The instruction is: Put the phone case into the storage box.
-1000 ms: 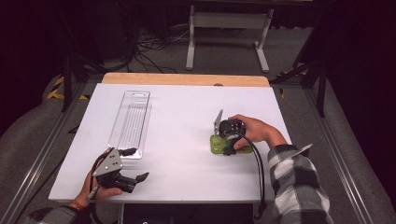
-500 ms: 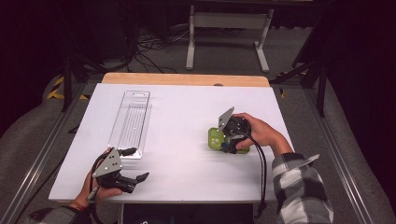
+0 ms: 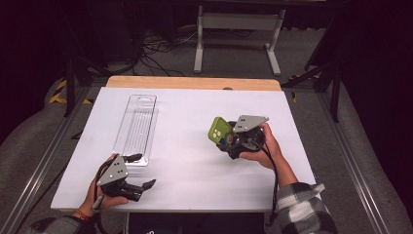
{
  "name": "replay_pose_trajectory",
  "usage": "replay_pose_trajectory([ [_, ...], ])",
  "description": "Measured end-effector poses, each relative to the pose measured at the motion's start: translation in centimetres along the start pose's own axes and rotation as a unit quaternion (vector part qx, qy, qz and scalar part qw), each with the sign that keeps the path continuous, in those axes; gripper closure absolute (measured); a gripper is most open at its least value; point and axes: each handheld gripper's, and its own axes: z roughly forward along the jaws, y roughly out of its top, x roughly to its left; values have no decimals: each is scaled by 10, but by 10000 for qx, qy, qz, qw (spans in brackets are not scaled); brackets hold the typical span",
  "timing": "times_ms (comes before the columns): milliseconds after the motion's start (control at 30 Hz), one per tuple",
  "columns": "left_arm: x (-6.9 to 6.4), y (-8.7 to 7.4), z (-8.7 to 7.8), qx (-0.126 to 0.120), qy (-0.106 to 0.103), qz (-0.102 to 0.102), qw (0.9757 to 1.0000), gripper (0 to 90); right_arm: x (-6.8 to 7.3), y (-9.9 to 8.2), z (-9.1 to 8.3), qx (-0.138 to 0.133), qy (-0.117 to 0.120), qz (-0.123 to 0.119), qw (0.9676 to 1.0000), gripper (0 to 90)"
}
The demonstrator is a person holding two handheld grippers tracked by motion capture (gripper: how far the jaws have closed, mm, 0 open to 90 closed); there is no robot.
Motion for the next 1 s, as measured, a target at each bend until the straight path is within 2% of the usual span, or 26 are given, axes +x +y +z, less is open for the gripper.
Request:
replay_pose_trajectory([
  [33, 0, 0, 0, 0, 0, 0, 10000, 85, 2, 1, 0, -155, -122, 179, 9996, 150],
  [67, 0, 0, 0, 20, 4, 4, 10000, 85, 2, 1, 0, -155, -122, 179, 9996, 150],
  [100, 0, 0, 0, 3, 41, -15, 10000, 85, 3, 2, -1, -292, -155, 297, 9990, 149],
  [167, -1, 0, 1, 25, 62, -20, 10000, 90, 7, 4, -1, -593, -360, 575, 9959, 149],
  [233, -2, 0, 1, 21, 75, -26, 10000, 90, 9, 6, 0, -639, -389, 630, 9952, 149],
  [433, -2, 1, 1, -4, 110, -48, 9999, 102, 18, 8, 4, -822, -668, 829, 9909, 149],
  [533, -2, 2, 0, -89, 191, -27, 9998, 109, 23, 8, 5, -918, -848, 864, 9884, 149],
  [600, -2, 5, -1, -204, 194, -123, 9995, 112, 27, 9, 5, -1001, -893, 888, 9870, 149],
  [667, -1, 10, -1, -358, 204, -260, 9988, 119, 33, 10, 7, -1039, -974, 811, 9865, 149],
  [733, 0, 15, -1, -492, 183, -359, 9980, 125, 40, 11, 10, -1034, -1126, 753, 9854, 149],
  [800, 0, 23, 0, -694, 162, -484, 9963, 128, 48, 12, 13, -1057, -1173, 741, 9847, 149],
  [867, 1, 27, 0, -754, 175, -472, 9959, 133, 52, 13, 15, -1053, -1218, 725, 9843, 149],
  [933, 3, 35, 2, -899, 211, -537, 9943, 140, 59, 14, 18, -1113, -1233, 675, 9838, 150],
  [1000, 3, 46, 5, -1122, 186, -666, 9913, 146, 65, 15, 21, -1152, -1239, 616, 9837, 149],
])
